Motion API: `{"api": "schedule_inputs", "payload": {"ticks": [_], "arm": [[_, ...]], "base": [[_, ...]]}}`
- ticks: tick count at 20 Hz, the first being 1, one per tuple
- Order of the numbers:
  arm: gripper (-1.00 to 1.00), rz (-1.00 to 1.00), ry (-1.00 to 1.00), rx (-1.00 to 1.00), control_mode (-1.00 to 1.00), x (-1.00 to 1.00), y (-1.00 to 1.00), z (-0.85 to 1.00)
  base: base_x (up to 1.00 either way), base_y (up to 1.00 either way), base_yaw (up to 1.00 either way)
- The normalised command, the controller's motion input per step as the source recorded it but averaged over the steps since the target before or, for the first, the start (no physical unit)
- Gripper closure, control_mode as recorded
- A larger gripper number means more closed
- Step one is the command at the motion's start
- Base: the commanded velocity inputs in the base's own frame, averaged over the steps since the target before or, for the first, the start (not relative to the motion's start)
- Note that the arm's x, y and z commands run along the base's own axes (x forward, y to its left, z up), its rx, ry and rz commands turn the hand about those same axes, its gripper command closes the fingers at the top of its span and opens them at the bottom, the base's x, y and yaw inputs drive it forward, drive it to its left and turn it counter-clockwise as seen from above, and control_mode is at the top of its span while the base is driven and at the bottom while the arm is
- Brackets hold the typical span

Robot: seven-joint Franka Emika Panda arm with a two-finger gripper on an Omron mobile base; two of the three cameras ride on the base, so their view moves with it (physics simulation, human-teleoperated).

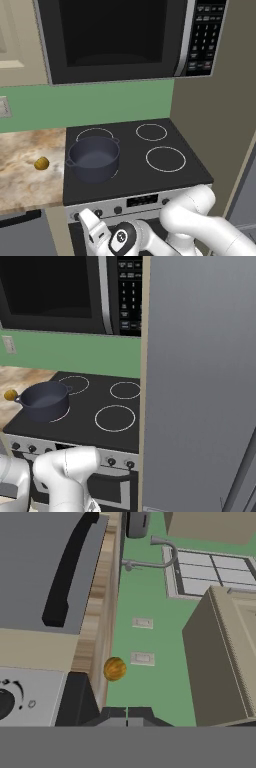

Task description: Turn on the burner for the pot on the stove. Wait thirty seconds for the pot to heat up. Then add the squash to the pot.

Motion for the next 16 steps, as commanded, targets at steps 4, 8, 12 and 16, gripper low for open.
{"api": "schedule_inputs", "payload": {"ticks": [4,8,12,16], "arm": [[1.0,0.0,0.0,0.0,-1.0,0.0,0.0,0.0],[1.0,0.0,0.0,0.0,-1.0,0.0,0.0,0.0],[1.0,0.0,0.0,0.0,-1.0,0.0,0.0,0.0],[1.0,0.0,0.0,0.0,-1.0,0.0,0.0,0.0]], "base": [[0.0,0.0,0.0],[0.0,0.0,0.0],[0.0,0.0,0.0],[0.0,0.0,0.0]]}}
